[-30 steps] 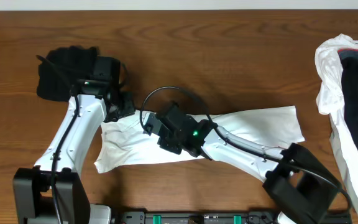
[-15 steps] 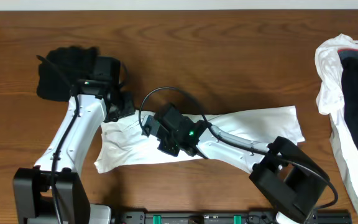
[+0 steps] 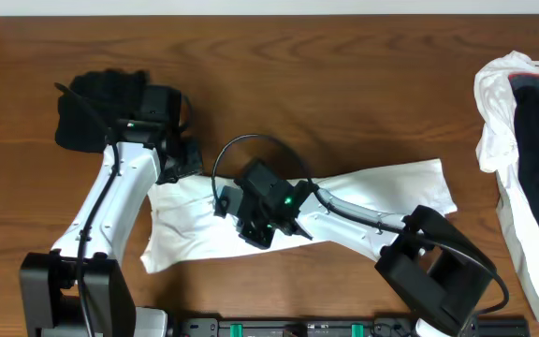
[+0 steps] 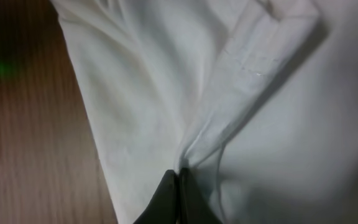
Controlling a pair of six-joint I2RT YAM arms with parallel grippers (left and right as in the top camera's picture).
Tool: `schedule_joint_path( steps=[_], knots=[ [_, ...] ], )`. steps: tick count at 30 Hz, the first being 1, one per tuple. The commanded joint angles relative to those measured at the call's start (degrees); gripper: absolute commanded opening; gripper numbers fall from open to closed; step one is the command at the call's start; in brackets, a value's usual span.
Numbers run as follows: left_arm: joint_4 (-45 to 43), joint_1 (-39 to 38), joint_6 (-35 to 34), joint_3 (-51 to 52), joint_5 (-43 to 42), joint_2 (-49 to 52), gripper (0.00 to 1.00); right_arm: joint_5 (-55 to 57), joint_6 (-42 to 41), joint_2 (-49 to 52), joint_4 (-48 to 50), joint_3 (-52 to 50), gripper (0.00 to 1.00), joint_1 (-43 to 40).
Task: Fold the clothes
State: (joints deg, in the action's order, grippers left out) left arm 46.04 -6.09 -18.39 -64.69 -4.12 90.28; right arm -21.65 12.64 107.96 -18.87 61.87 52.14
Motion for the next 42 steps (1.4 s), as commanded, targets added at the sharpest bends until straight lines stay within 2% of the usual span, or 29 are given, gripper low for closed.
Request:
schedule_joint_path(
  steps=[1, 14, 16, 18, 21, 24, 30, 42],
  knots=[
    [0.1, 0.2, -0.3, 0.7, 0.3, 0.4, 0.45, -2.8, -1.5, 0.3, -0.5, 0.2, 0.01, -0.3],
    [0.0, 0.2, -0.3, 0.7, 1.8, 0.4, 0.45, -2.8, -3.5, 0.3, -0.3, 0.2, 0.03, -0.3],
    [0.1, 0.2, -0.3, 0.7, 1.8, 0.4, 0.45, -2.8, -3.7, 0.3, -0.3, 0.2, 0.09, -0.3],
    [0.1, 0.2, -0.3, 0.7, 1.8, 0.4, 0.45, -3.1, -4.1, 0.3, -0.3, 0.2, 0.22, -0.3],
    [0.1, 0.2, -0.3, 0.7, 1.8, 0.4, 0.45, -5.0, -4.7, 0.3, -0.3, 0.2, 0.34, -0.3],
    [0.1, 0.2, -0.3, 0.7, 1.8, 0.4, 0.45, -5.4, -5.6, 0.2, -0.5, 0.3, 0.43, -0.3],
    [0.1, 0.2, -0.3, 0.7, 1.8, 0.4, 0.45, -4.6, -5.5, -1.2, 0.0, 2.9, 0.46, -1.4],
    [0.1, 0.2, -0.3, 0.7, 1.8, 0.4, 0.45, 0.9, -5.5, -0.6, 4.4, 3.9, 0.42, -1.0]
  ],
)
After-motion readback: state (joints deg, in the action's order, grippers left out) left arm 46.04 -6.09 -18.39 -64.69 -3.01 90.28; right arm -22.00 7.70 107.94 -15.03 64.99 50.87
